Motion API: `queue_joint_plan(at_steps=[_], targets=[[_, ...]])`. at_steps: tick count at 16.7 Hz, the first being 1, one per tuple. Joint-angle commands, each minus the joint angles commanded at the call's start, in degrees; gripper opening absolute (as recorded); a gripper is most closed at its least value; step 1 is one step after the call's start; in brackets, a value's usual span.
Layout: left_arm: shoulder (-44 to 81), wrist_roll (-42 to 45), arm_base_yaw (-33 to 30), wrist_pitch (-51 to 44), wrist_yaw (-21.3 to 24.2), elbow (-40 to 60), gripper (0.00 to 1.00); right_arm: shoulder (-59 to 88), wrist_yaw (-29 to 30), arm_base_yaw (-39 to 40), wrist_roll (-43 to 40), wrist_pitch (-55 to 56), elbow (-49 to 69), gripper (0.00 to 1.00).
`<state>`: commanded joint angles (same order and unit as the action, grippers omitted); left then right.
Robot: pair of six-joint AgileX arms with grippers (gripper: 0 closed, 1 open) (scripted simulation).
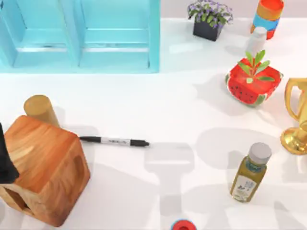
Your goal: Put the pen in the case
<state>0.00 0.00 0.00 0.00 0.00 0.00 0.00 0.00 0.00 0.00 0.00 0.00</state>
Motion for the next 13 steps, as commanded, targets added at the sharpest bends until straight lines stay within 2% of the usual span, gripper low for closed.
queue_joint_plan(at_steps=[6,13], targets=[[0.0,0.0,0.0,0.0,0.0,0.0,1.00,5.1,-2.0,1.6,-1.5,-2.6,5.1,1.00],[0.0,0.0,0.0,0.0,0.0,0.0,1.00,32.5,-11.6,8.5,-10.0,-17.6,31.3,1.00]])
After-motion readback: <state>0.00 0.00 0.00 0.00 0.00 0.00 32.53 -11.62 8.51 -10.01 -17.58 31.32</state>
